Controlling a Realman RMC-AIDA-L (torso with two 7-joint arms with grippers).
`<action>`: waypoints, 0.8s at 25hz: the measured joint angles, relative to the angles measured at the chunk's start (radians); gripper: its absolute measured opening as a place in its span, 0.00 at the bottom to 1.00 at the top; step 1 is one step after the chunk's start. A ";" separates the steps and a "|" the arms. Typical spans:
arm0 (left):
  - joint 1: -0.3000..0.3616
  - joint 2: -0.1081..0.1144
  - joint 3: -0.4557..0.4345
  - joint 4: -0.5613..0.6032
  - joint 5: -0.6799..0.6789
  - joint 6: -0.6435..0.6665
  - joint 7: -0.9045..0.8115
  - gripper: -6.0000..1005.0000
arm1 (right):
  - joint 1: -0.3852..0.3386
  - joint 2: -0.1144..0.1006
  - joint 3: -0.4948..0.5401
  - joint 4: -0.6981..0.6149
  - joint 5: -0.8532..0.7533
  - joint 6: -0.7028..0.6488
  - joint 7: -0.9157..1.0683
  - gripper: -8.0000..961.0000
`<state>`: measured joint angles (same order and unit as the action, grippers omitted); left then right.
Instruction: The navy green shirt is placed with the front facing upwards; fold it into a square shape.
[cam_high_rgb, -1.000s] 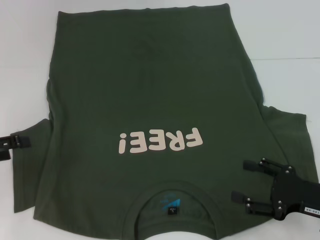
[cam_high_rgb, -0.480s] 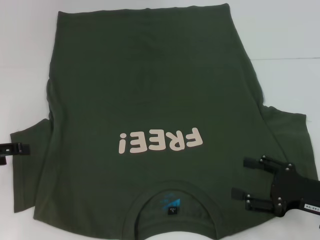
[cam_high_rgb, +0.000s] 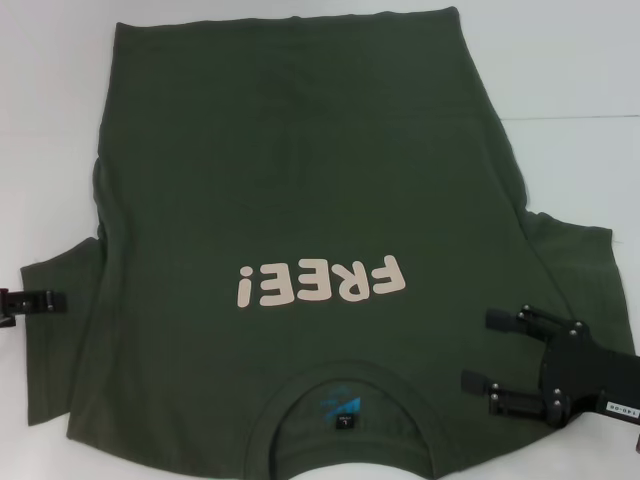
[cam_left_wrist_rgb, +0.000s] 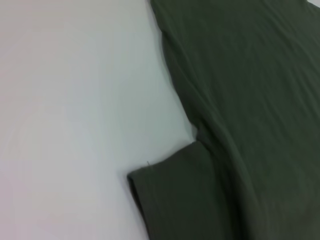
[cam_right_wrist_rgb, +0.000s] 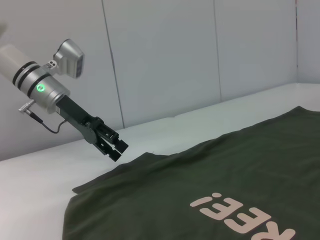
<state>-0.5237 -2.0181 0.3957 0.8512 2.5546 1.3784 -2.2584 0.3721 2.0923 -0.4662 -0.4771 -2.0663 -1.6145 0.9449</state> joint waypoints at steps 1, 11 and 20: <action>0.000 0.000 0.000 0.000 0.000 -0.005 0.002 0.86 | 0.001 0.000 0.000 0.000 0.000 0.001 0.000 0.93; 0.001 -0.005 0.000 -0.020 0.007 -0.027 0.005 0.85 | 0.008 0.000 0.000 0.000 0.000 0.009 0.000 0.93; -0.002 -0.010 0.009 -0.026 0.009 -0.042 0.006 0.84 | 0.008 0.000 0.000 0.000 0.000 0.009 0.000 0.93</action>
<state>-0.5260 -2.0280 0.4048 0.8256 2.5634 1.3366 -2.2527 0.3804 2.0922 -0.4662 -0.4771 -2.0663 -1.6058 0.9449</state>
